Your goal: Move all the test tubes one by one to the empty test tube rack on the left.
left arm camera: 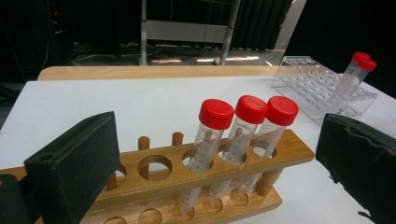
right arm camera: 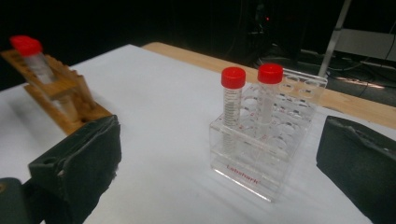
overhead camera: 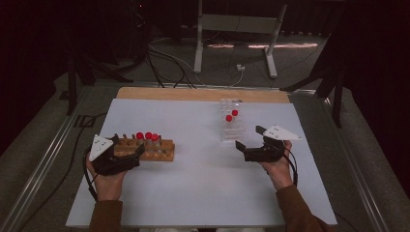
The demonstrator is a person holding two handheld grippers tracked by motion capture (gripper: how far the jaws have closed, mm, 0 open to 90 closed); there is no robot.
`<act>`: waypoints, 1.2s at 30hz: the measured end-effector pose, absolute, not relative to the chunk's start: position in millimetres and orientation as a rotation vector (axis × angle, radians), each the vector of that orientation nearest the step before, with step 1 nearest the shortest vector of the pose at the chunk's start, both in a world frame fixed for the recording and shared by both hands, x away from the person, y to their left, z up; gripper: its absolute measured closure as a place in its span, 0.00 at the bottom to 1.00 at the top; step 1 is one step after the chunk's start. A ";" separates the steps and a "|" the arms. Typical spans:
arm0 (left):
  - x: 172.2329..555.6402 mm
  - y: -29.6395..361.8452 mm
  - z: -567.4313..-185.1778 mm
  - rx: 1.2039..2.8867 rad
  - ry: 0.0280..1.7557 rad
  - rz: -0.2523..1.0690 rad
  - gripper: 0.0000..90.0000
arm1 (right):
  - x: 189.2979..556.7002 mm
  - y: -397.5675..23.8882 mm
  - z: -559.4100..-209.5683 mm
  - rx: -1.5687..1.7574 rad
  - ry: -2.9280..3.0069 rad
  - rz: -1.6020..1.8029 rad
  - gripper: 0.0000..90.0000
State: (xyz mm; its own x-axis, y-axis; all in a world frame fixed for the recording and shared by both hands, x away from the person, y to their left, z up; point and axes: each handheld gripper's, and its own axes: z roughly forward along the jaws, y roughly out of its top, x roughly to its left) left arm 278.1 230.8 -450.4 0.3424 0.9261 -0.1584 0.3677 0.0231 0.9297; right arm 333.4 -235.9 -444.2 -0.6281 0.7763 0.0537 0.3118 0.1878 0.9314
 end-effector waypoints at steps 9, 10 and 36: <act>275.1 230.4 -448.3 1.529 1.206 0.686 0.01 | 363.6 -213.1 -453.6 1.048 2.067 1.382 0.15; 274.9 230.4 -448.2 1.528 1.206 0.686 0.01 | 367.9 -209.9 -454.8 1.060 2.065 1.372 0.17; 272.2 229.5 -451.7 1.534 1.211 0.739 0.01 | 402.3 -178.8 -484.2 1.168 1.979 1.252 0.81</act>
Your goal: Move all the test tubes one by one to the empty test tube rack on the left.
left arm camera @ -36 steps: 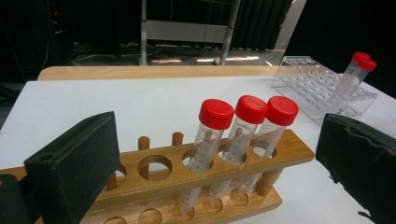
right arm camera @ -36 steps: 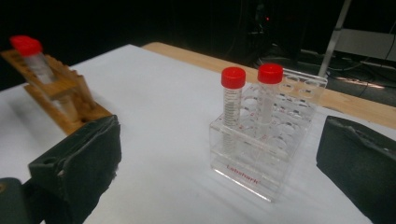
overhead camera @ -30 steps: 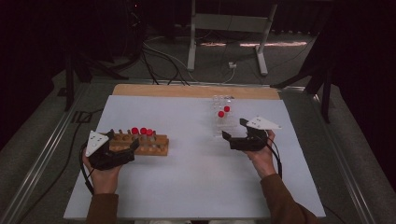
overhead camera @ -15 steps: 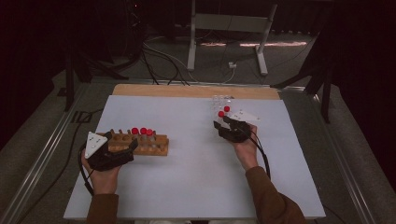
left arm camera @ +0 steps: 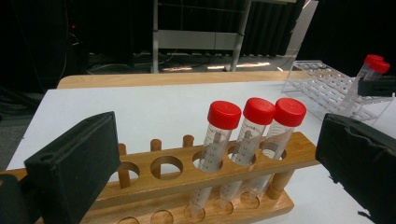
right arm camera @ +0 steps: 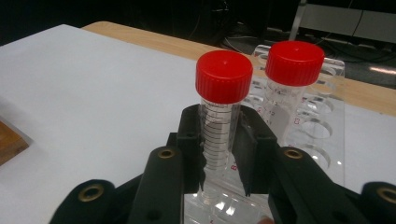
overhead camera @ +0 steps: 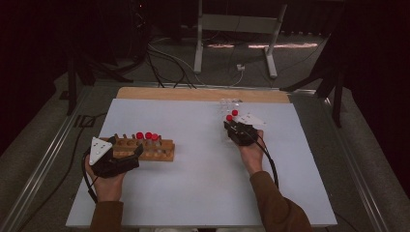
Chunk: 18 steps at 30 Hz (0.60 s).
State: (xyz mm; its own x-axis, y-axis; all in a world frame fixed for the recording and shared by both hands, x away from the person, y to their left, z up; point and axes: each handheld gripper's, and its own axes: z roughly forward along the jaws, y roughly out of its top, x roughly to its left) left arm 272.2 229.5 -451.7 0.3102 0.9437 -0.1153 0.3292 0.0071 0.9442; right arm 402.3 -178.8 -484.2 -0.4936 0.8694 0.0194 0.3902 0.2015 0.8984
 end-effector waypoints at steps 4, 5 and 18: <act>272.3 230.0 -452.0 1.531 1.215 0.738 0.01 | 402.2 -176.9 -483.7 1.163 1.980 1.237 0.82; 272.3 230.2 -451.9 1.530 1.216 0.738 0.01 | 402.2 -176.8 -483.5 1.164 1.979 1.236 0.82; 272.5 229.9 -451.8 1.541 1.211 0.735 0.01 | 400.3 -181.2 -473.5 1.170 1.952 1.286 0.83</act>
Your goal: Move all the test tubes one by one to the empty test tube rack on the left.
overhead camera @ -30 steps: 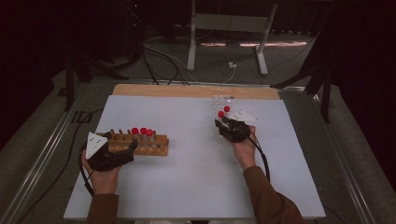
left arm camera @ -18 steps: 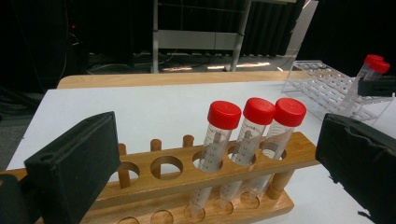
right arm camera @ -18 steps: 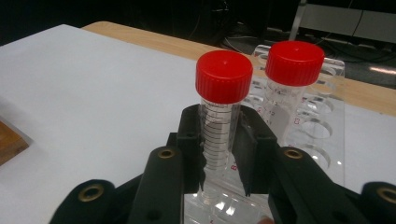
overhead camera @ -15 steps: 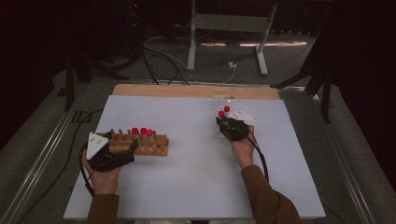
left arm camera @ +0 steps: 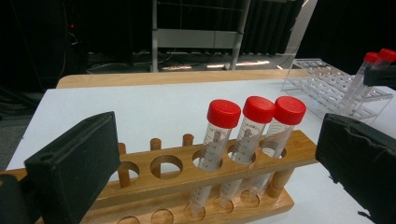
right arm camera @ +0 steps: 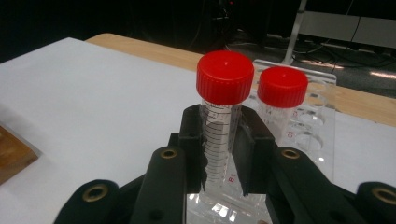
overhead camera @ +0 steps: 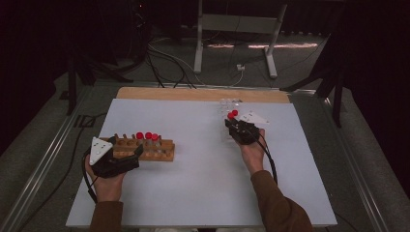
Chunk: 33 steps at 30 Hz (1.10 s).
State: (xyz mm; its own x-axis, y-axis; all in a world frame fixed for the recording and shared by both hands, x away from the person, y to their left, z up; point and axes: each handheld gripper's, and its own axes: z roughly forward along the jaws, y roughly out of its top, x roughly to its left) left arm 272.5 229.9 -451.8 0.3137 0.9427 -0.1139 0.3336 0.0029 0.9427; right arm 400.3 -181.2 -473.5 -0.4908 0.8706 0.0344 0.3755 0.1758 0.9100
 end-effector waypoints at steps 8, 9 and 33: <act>273.3 228.6 -453.0 1.551 1.211 0.731 0.01 | 397.8 -185.4 -462.4 1.167 1.923 1.331 0.83; 273.3 228.6 -453.0 1.552 1.211 0.730 0.01 | 397.5 -185.5 -460.2 1.164 1.917 1.336 0.83; 272.3 224.1 -449.8 1.560 1.198 0.742 0.01 | 370.9 -199.4 -426.2 1.056 1.948 1.449 0.83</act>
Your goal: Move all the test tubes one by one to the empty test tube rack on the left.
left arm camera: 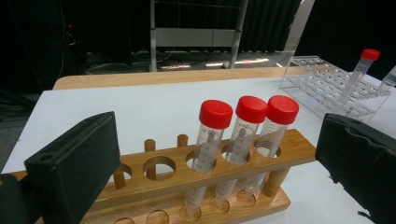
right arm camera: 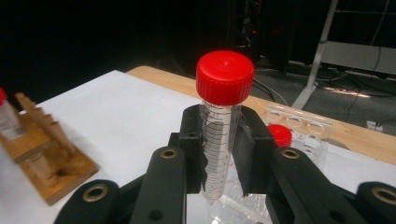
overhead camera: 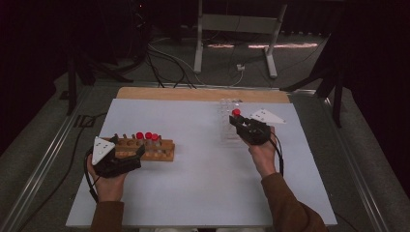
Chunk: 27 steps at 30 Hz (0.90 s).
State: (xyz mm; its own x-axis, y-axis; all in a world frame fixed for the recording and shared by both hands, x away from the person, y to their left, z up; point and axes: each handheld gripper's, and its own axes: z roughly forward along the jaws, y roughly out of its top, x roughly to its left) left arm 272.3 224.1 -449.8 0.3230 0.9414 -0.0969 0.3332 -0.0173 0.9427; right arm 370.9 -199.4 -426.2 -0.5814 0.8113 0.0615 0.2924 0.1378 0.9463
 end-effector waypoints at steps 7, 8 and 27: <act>271.0 219.4 -444.2 1.567 1.172 0.737 0.01 | 356.0 -202.0 -424.6 1.035 1.979 1.495 0.83; 270.6 218.0 -442.8 1.568 1.166 0.738 0.01 | 354.0 -202.3 -424.9 1.034 1.984 1.500 0.83; 268.0 163.4 -398.5 1.642 0.977 0.623 0.01 | 322.7 -204.2 -437.7 0.985 2.092 1.495 0.83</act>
State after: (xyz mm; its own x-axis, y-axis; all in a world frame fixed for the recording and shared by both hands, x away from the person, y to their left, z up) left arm 268.0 163.4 -398.5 0.5258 0.8469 -0.0790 0.2854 -0.0882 0.9543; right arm 322.7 -204.2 -437.7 -0.6791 0.7290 0.0864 0.3181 0.1861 0.9296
